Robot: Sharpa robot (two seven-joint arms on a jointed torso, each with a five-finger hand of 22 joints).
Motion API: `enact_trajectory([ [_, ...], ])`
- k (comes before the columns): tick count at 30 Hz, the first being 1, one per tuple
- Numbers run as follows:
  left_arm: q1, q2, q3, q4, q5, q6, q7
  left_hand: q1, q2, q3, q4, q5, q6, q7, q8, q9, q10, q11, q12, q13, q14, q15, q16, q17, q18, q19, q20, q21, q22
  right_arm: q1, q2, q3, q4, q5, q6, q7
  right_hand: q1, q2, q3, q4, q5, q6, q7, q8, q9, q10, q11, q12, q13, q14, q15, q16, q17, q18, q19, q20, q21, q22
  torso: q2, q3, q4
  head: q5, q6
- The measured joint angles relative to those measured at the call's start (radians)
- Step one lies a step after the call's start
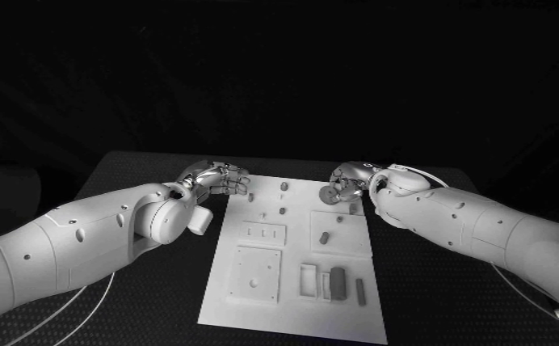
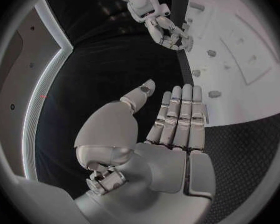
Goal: Assemble the parts on the task board
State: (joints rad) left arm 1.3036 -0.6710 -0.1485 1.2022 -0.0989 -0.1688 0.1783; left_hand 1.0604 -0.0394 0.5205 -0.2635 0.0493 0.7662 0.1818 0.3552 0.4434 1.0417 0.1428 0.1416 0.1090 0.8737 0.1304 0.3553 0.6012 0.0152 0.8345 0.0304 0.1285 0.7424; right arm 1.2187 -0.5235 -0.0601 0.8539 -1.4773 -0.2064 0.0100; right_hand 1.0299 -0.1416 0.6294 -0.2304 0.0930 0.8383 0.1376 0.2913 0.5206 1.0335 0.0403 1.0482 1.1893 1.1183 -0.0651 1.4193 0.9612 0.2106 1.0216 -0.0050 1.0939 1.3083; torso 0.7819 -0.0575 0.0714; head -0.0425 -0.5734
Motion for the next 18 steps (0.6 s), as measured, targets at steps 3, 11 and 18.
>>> enact_trajectory([
  [3,0.0,0.0,0.0,0.0,0.0,0.0,0.0,0.0,0.0,0.0,0.0,0.0,0.0,0.0,0.0,0.0,0.0,0.0,0.0,-0.001,0.0,0.0,0.0,0.001,0.0,0.0,0.0,-0.004,0.0,-0.001,0.002,0.0,0.001,-0.007,-0.007,-0.008,-0.019,-0.01,-0.006,0.006,0.0,0.0,0.0,0.002,0.0,0.0,0.0,0.005,-0.005,0.0,0.0,0.0,-0.002,0.0,0.0,0.0,0.0,0.0,0.0,0.0001,0.0004,-0.001,0.0],
  [11,0.0,-0.001,0.0,-0.001,0.0,0.001,0.0,0.0,0.0,0.0,0.0,0.0,0.0,0.0,0.0,-0.001,0.004,0.004,-0.004,-0.001,0.0,0.0,-0.004,0.001,0.0,0.0,0.0,-0.004,0.001,-0.007,0.009,-0.001,0.003,-0.034,-0.029,-0.029,-0.051,-0.035,-0.007,0.032,0.0,0.002,-0.002,-0.005,0.0,-0.001,-0.001,0.013,-0.015,0.0,0.0,0.004,-0.005,0.001,0.0,0.0,0.0,0.0,0.0,0.0002,0.0005,-0.001,-0.002],
  [18,0.0,0.001,0.0,-0.002,0.0,0.001,-0.001,0.0,0.0,0.0,0.0,0.0,0.0,0.0,0.0,-0.001,0.004,0.004,-0.004,-0.002,0.0,0.0,-0.004,0.002,0.0,0.0,0.0,-0.004,0.001,-0.011,0.015,-0.001,0.01,-0.057,-0.048,-0.044,-0.054,-0.031,-0.005,0.039,0.0,0.002,-0.002,0.003,-0.004,-0.001,-0.001,0.027,-0.02,0.005,-0.004,0.021,-0.005,0.002,0.004,-0.004,0.0,0.0,0.0,0.0004,0.0,-0.003,-0.004],
])
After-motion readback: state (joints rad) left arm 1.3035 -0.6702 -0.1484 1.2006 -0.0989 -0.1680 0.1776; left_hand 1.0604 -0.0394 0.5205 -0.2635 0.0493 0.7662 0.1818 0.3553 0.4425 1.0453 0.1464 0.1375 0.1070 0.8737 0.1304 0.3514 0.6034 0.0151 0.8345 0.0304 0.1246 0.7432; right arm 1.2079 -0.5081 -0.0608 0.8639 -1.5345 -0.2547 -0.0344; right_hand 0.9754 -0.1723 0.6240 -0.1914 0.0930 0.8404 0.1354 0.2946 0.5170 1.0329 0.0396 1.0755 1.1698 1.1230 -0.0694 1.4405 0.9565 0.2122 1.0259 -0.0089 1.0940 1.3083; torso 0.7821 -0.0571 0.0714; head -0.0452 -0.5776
